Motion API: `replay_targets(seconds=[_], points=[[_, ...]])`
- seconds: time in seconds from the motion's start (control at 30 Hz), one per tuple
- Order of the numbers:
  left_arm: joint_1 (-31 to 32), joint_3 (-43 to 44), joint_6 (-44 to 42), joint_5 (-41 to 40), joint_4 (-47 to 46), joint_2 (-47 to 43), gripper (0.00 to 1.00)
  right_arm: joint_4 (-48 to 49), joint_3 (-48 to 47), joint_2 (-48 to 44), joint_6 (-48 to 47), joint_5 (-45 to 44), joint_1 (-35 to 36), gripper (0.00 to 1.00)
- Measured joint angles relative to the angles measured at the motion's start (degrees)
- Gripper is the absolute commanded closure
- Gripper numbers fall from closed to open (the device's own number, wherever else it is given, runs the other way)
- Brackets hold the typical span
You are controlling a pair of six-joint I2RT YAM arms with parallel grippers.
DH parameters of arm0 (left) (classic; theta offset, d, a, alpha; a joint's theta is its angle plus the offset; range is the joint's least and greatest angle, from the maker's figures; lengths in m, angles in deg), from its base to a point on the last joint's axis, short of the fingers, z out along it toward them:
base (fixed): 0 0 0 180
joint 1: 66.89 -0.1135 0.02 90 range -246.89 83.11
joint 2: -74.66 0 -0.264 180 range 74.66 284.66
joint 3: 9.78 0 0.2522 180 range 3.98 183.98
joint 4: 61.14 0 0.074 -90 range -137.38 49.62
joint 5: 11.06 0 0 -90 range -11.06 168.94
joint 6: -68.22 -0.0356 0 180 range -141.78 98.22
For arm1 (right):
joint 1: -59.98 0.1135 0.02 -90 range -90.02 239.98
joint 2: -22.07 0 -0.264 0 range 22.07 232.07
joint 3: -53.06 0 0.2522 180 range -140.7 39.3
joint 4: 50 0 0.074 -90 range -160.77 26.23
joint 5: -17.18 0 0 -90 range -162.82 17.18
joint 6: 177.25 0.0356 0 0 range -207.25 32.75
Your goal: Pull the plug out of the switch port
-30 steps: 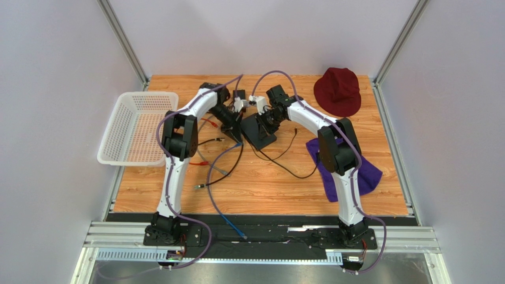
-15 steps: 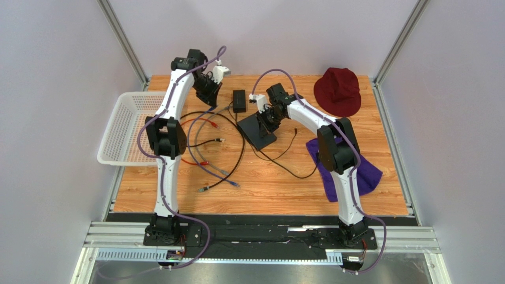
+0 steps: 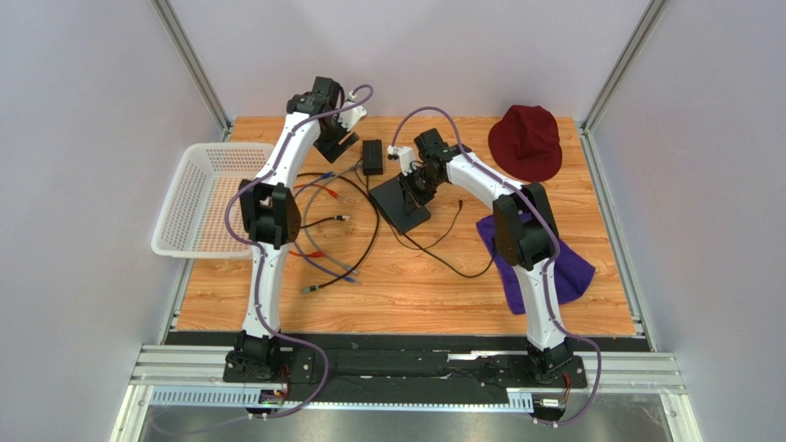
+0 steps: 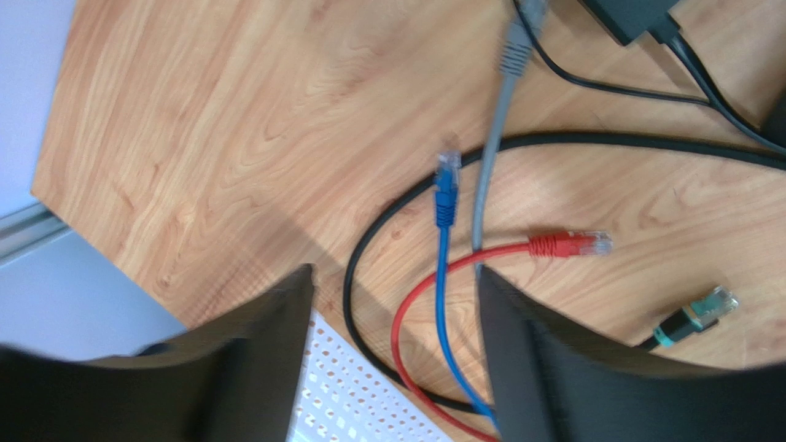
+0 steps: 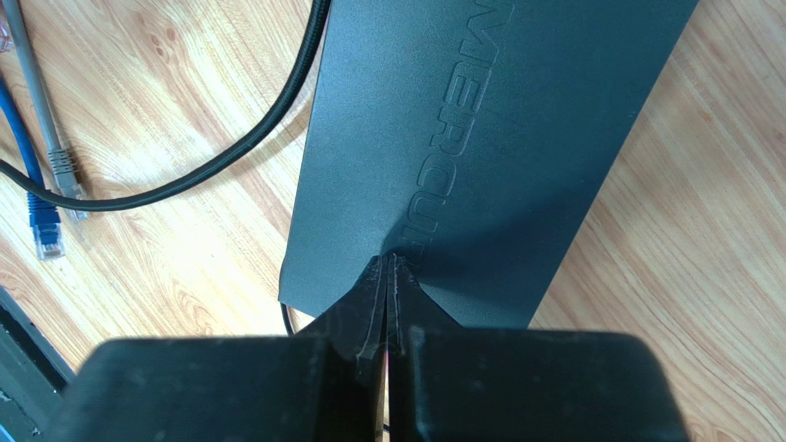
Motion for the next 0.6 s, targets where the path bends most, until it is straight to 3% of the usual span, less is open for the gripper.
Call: replay_targets(seconds=[0.23, 0.33, 0.37, 0.47, 0.6], points=[[-1.57, -4.17, 14.14, 6.27, -5.2, -4.74, 0.18, 0.09, 0.39, -1.03, -0.17, -4.94, -0.42, 0.93], [-2.16, -12.81, 19.78, 10.6, -11.98, -12.46, 0.18, 0.17, 0.44, -1.66, -0.09, -8.46, -1.81, 0.74], [-2.27, -15.04, 20.98, 11.52, -13.84, -14.78, 0.18, 0.26, 0.44, -1.95, 0.2, -9.18, -2.4, 0.55], [-2.51, -18.6, 24.39, 13.79, -19.74, -20.61, 0.18, 0.35, -0.22, -3.15, 1.77, -10.6, -4.87, 0.4], [-2.51, -16.96, 27.93, 13.88, -26.67, -23.04, 0.18, 0.57, -4.94, -4.48, 4.07, -12.09, -9.35, 0.33]])
